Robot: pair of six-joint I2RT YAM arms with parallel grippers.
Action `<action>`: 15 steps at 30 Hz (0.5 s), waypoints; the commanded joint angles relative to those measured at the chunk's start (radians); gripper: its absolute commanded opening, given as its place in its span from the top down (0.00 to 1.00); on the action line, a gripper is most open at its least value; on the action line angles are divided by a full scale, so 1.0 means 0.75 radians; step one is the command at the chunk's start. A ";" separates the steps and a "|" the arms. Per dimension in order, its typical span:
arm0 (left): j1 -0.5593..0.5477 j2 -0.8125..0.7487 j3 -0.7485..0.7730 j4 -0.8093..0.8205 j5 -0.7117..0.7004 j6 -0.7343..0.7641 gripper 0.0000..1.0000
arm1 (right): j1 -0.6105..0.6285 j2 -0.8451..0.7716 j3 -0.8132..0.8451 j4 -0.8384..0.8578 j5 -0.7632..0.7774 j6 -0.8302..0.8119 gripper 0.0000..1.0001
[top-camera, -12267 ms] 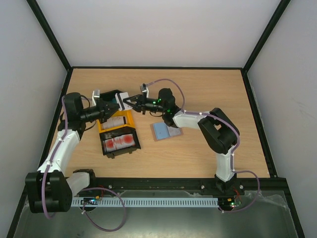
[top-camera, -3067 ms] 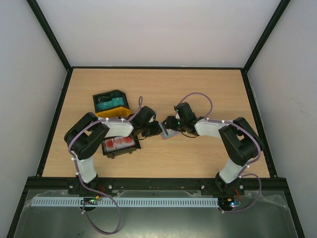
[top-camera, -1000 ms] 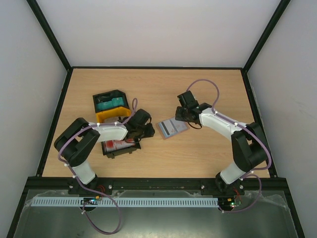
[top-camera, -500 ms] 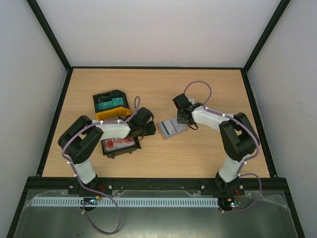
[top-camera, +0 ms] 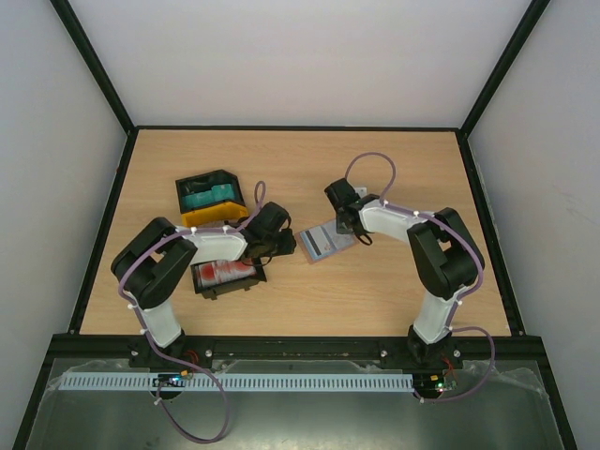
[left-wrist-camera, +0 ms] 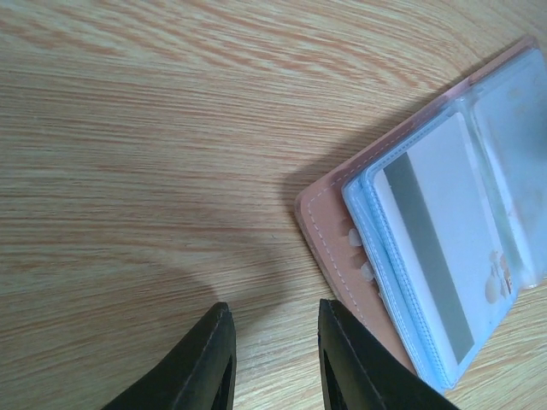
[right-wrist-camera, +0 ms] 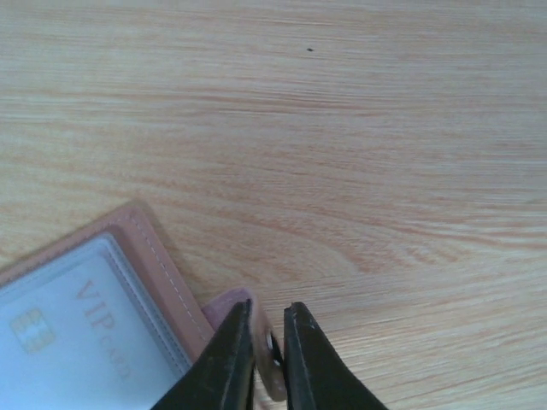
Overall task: Put the credit cards into the card holder
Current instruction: Insert the credit card into the card holder, then close the card holder at the center of the board.
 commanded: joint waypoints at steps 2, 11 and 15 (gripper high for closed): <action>-0.008 0.078 -0.023 -0.115 0.012 0.021 0.70 | 0.004 0.023 0.037 0.002 0.038 -0.018 0.98; -0.010 0.130 0.015 -0.125 0.028 0.013 0.73 | 0.039 -0.147 0.032 -0.058 -0.167 0.027 0.98; -0.012 0.155 0.037 -0.123 0.016 -0.009 0.79 | 0.091 -0.214 0.020 -0.106 -0.291 0.081 0.98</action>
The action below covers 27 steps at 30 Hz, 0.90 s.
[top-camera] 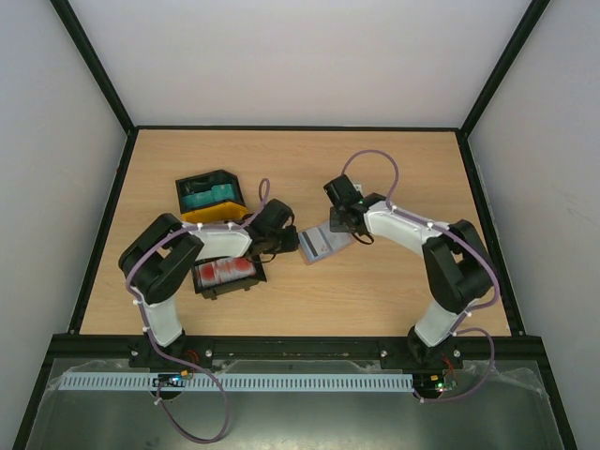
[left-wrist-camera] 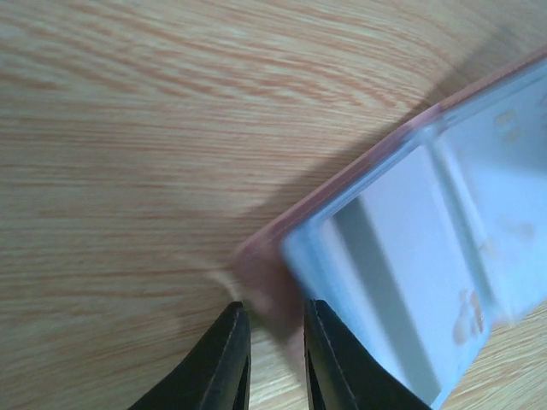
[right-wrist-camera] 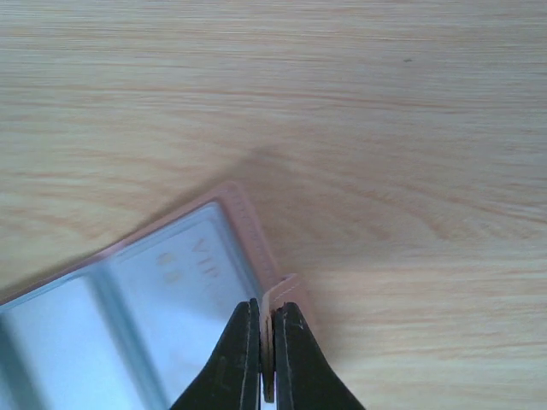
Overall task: Put the credit cards into the card holder
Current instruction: Close the card holder at the center of the board.
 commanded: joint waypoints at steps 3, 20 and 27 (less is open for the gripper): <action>-0.018 0.119 -0.002 -0.148 -0.018 -0.018 0.85 | 0.090 -0.128 0.010 -0.080 -0.244 0.097 0.98; -0.020 0.067 -0.059 -0.008 -0.016 -0.052 0.90 | 0.106 -0.174 -0.270 0.539 -0.708 0.352 0.95; -0.009 -0.008 -0.118 0.033 -0.017 -0.082 0.83 | 0.081 -0.199 -0.317 0.611 -0.728 0.355 0.70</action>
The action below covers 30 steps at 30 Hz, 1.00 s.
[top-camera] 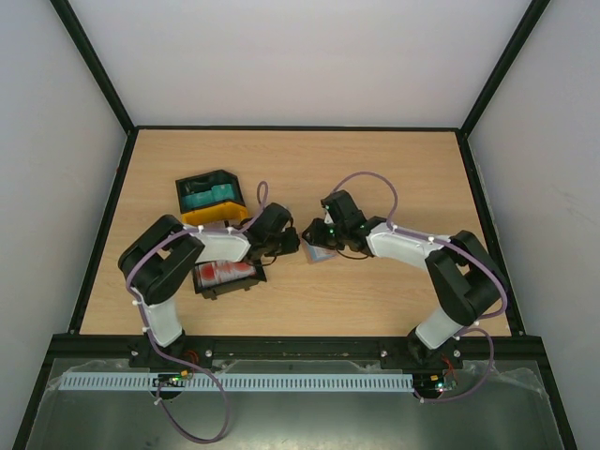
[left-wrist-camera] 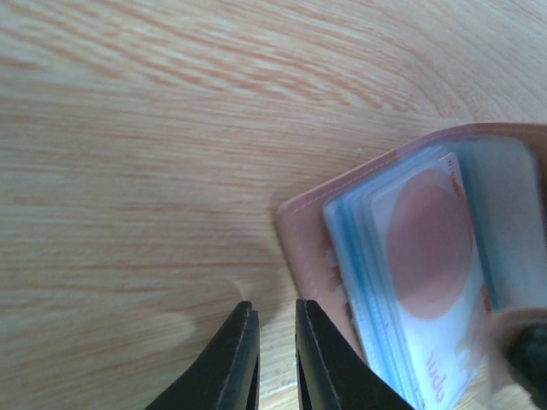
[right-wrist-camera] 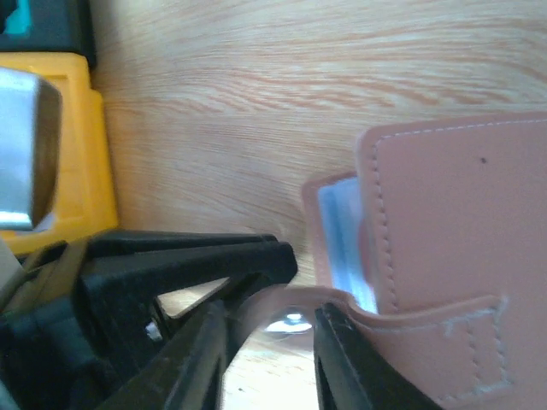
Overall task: Put the credit cards into the card holder
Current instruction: Close the card holder at the center of the board.
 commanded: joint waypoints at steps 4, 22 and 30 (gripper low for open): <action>0.004 -0.072 -0.068 -0.128 -0.039 -0.020 0.81 | -0.047 -0.144 -0.015 0.081 -0.007 -0.012 0.47; -0.004 -0.022 -0.036 -0.192 -0.046 -0.004 0.81 | -0.308 -0.225 -0.138 -0.217 0.696 0.099 0.36; -0.011 -0.002 -0.030 -0.205 -0.032 0.010 0.81 | -0.377 -0.049 -0.149 -0.275 0.791 0.069 0.47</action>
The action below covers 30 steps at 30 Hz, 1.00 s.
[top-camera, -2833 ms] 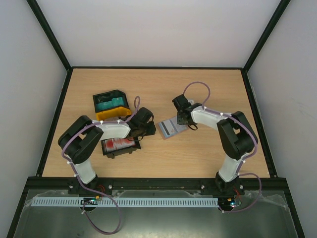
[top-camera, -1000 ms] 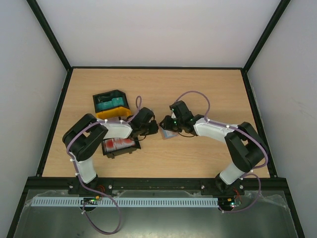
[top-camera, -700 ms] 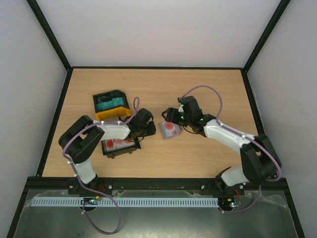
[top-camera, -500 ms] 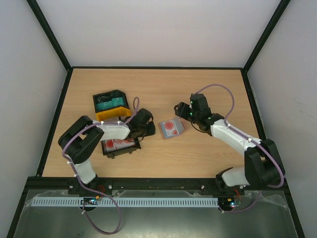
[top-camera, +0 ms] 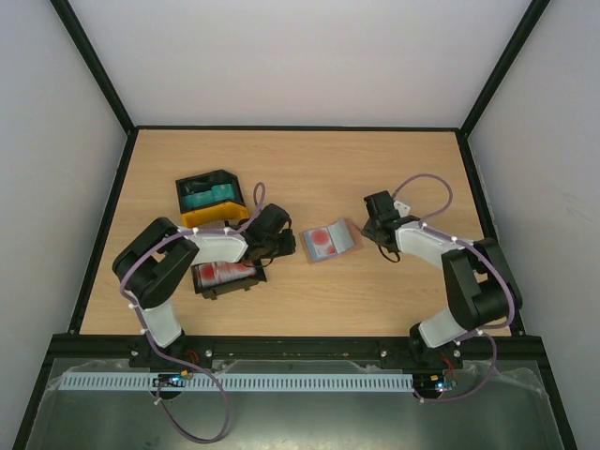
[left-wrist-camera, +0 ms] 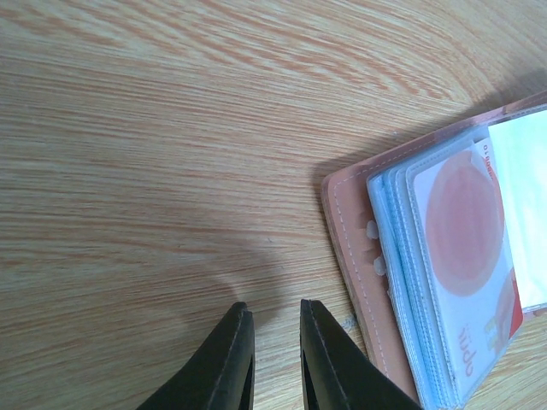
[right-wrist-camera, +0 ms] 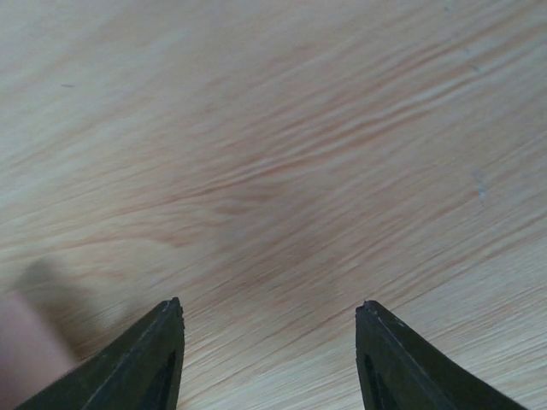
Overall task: Put the credit cards into the card holder
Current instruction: Close the card holder at the center of the board.
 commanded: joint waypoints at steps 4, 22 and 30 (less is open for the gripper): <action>-0.012 0.068 0.002 -0.126 -0.001 0.019 0.81 | -0.020 0.131 -0.001 -0.036 -0.100 -0.096 0.54; -0.024 0.199 0.054 -0.192 -0.020 0.005 0.84 | -0.022 0.033 -0.154 0.359 -0.987 -0.077 0.49; -0.026 0.205 0.063 -0.185 -0.012 0.014 0.84 | -0.022 0.009 -0.198 0.526 -1.169 -0.004 0.42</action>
